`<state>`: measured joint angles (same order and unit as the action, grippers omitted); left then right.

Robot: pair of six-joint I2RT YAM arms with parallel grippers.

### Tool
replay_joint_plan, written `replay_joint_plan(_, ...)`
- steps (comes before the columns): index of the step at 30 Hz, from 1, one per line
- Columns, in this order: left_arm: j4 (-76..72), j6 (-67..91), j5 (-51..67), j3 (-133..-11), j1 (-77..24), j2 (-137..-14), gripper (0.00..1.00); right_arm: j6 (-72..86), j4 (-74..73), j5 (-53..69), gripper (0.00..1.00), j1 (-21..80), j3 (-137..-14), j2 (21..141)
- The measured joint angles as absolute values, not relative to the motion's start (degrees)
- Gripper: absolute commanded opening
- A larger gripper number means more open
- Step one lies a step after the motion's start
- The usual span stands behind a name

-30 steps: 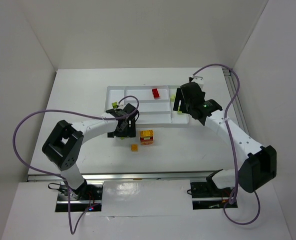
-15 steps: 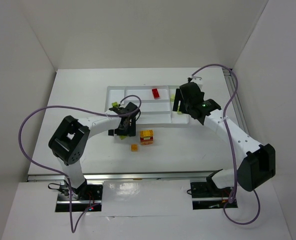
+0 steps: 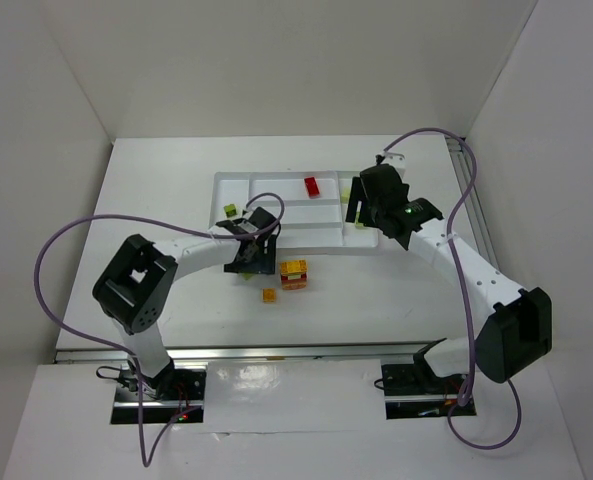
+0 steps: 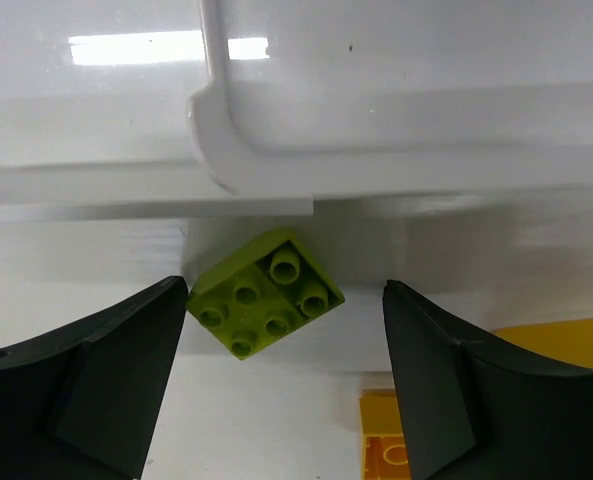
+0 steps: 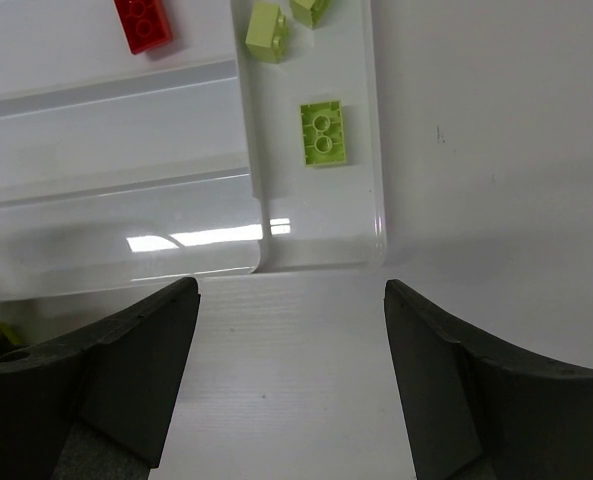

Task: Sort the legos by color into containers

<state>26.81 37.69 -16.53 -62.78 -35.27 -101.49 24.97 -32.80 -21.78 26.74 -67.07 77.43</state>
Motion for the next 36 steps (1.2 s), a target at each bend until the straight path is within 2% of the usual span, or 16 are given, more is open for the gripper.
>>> replay_joint_plan(9, 26.7, 39.4, -15.5, -58.9, -38.4, -98.5, 0.83, 24.9, -32.6, -21.5, 0.82, 27.1, -67.1, 78.3)
replay_joint_plan(10, 26.7, 39.4, -15.6, -58.9, -38.5, -98.4, 0.89, 24.9, -32.6, -21.5, 0.82, 27.1, -67.1, 78.4)
replay_joint_plan(13, 27.1, 39.6, -16.5, -59.0, -38.6, -98.4, 0.95, 24.8, -32.6, -21.4, 0.82, 27.2, -67.1, 78.5)
replay_joint_plan(21, 30.5, 39.5, -21.3, -63.9, -37.5, -100.8, 0.93, 24.8, -32.6, -21.2, 0.82, 27.7, -67.1, 78.5)
replay_joint_plan(26, 30.0, 39.2, -21.3, -64.7, -36.1, -102.6, 0.82, 24.8, -32.6, -21.2, 0.82, 27.7, -67.1, 78.5)
replay_joint_plan(29, 29.8, 39.0, -20.7, -64.7, -36.0, -102.6, 0.69, 24.8, -32.6, -21.2, 0.82, 27.7, -67.1, 78.5)
replay_joint_plan(32, 29.5, 38.7, -20.0, -64.7, -36.0, -102.6, 0.64, 24.8, -32.6, -21.2, 0.82, 27.7, -67.1, 78.5)
replay_joint_plan(33, 29.5, 38.7, -19.6, -64.7, -36.0, -102.6, 0.57, 24.8, -32.6, -21.2, 0.82, 27.7, -67.1, 78.5)
replay_joint_plan(35, 29.5, 38.6, -19.0, -64.7, -36.0, -102.6, 0.56, 24.8, -32.6, -21.2, 0.82, 27.7, -67.1, 78.5)
replay_joint_plan(36, 29.5, 38.3, -18.9, -64.6, -36.0, -102.6, 0.50, 24.8, -32.6, -21.2, 0.82, 27.7, -67.1, 78.5)
